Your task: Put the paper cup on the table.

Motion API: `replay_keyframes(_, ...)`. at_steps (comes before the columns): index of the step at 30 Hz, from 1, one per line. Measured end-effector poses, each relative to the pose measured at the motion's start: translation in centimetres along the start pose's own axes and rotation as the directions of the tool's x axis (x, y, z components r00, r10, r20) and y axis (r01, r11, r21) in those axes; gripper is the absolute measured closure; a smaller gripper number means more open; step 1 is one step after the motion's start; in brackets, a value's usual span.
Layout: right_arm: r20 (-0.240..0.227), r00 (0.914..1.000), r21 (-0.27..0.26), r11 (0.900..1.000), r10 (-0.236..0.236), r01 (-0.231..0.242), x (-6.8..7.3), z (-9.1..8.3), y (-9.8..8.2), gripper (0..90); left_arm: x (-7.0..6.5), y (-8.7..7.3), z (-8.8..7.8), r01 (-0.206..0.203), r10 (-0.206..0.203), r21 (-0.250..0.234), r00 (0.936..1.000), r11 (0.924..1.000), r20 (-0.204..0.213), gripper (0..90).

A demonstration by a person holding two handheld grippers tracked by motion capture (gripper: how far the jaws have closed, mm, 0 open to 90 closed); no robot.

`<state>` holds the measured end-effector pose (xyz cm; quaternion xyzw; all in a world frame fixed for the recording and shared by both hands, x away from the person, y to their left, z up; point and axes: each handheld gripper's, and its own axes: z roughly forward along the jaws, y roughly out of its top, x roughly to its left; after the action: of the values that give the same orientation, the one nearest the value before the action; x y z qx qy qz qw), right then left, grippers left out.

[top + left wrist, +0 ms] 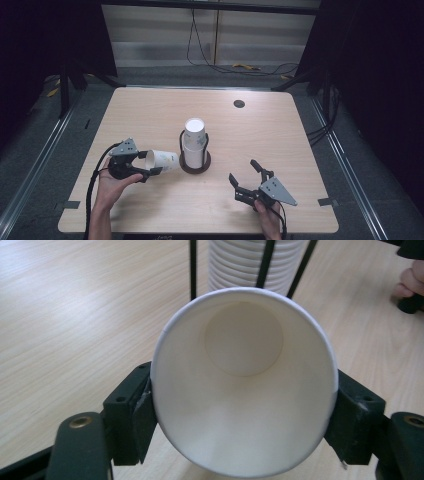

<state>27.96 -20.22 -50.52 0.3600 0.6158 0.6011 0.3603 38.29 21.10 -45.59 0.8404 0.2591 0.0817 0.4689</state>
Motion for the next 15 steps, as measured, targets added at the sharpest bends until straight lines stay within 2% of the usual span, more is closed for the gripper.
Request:
replay_keyframes(1, 0.001, 1.0, 0.001, 1.0, 0.0, 0.0, 0.0, 0.0, 0.0, 12.9, 0.2, 0.4, -0.2, 0.001, -0.001, 0.028, 0.9998, 0.9996, -0.021, 26.1)
replay_keyframes(4, 0.001, 1.0, 0.001, 1.0, 0.002, -0.002, 0.0, 0.0, 0.0, 12.9, 0.4, 0.8, -0.4, 0.008, -0.007, 0.041, 0.9998, 0.9991, -0.018, 26.1)
replay_keyframes(5, 0.001, 1.0, 0.001, 1.0, 0.001, -0.001, 0.0, 0.0, 0.0, 13.0, 0.4, 1.3, -0.4, 0.0, 0.001, 0.071, 0.9998, 0.9975, -0.021, 26.0)
replay_keyframes(6, 0.001, 1.0, 0.001, 1.0, 0.001, -0.001, 0.0, 0.0, 0.0, 13.0, 0.4, 1.3, -0.4, 0.0, 0.001, 0.071, 0.9998, 0.9975, -0.021, 25.9)
replay_keyframes(7, 0.001, 1.0, 0.001, 1.0, 0.002, -0.002, 0.0, 0.0, 0.0, 13.0, 0.5, 1.6, -0.4, 0.003, 0.0, 0.093, 0.9996, 0.9957, -0.027, 25.9)
replay_keyframes(8, 0.001, 1.0, 0.001, 1.0, 0.001, -0.001, 0.0, 0.0, 0.0, 13.0, 0.5, 2.0, -0.4, 0.001, 0.005, 0.117, 0.9988, 0.9931, -0.048, 25.9)
replay_keyframes(12, 0.001, 1.0, 0.0, 1.0, 0.0, 0.0, 0.0, 0.0, 0.0, 13.0, 0.9, 2.6, -0.6, -0.013, 0.019, 0.124, 0.9986, 0.9922, -0.049, 25.8)
replay_keyframes(15, 0.001, 1.0, 0.001, 1.0, 0.002, -0.002, 0.0, 0.0, 0.0, 13.0, 1.5, 3.2, -0.6, -0.001, 0.009, 0.163, 0.9988, 0.9867, -0.049, 25.8)
